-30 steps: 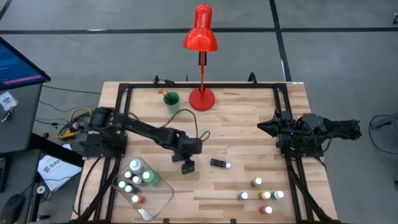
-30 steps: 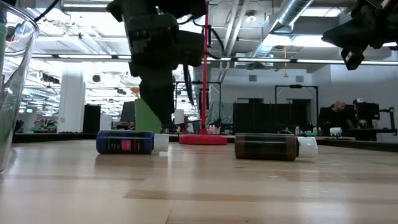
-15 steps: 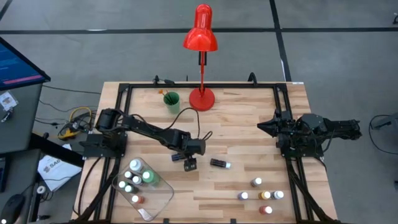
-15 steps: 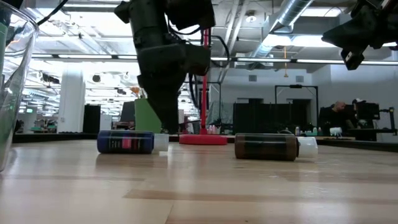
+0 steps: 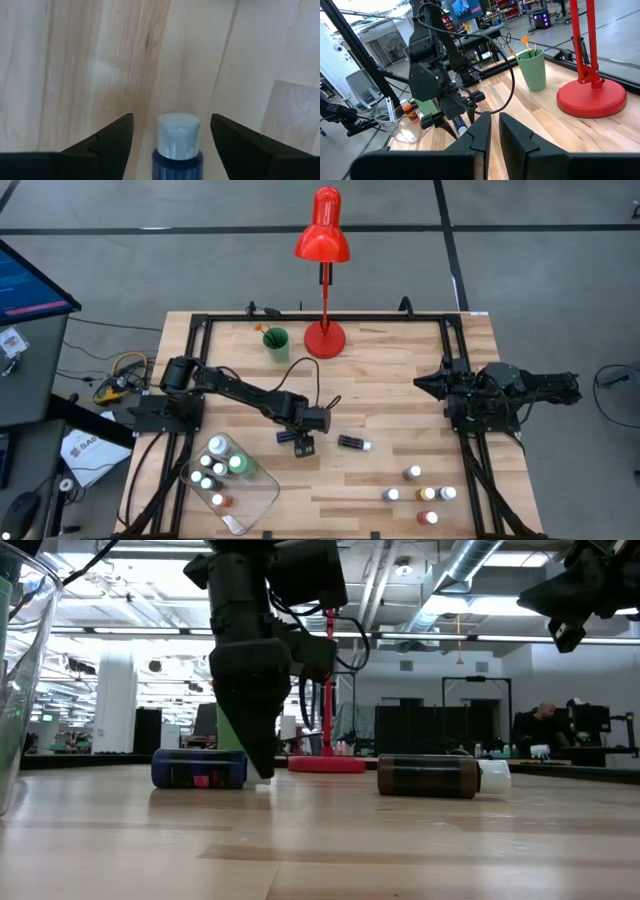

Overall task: Pick & Place Paint Supplies
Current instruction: Adjust the blue coloring bottle to the center of the table

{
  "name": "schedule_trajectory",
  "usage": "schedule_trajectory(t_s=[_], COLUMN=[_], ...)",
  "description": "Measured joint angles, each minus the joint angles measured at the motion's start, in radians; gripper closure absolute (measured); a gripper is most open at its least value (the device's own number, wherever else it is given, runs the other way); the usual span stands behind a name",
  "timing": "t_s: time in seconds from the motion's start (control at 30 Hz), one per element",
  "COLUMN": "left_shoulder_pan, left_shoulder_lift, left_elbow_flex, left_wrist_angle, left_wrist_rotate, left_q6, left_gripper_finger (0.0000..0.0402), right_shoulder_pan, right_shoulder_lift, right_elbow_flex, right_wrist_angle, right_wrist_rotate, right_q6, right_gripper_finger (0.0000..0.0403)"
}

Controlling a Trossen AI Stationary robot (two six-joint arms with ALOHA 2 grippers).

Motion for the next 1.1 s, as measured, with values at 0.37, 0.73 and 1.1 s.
schedule_trajectory(t_s=[0.37,0.73,1.1], left_shoulder_pan=[0.004,0.003,-0.024], left_shoulder_lift=[0.003,-0.082,-0.378], left_elbow_flex=[0.0,-0.001,-0.249], left_wrist_angle=[-0.005,0.092,0.717], left_wrist_rotate=[0.043,-0.008,-0.371], left_q6=[-0.003,-0.105,-0.083], left_gripper_finger=[0.0273,0.0318,0.0316], right_shoulder_pan=[0.0,0.0,0.0], right_shoulder_lift=[0.0,0.0,0.0], right_elbow_flex=[0.0,0.0,0.0], right_wrist_angle=[0.0,0.0,0.0], right_wrist_rotate=[0.0,0.0,0.0], right_q6=[0.0,0.0,0.0], right_gripper_finger=[0.0369,0.0369,0.0369])
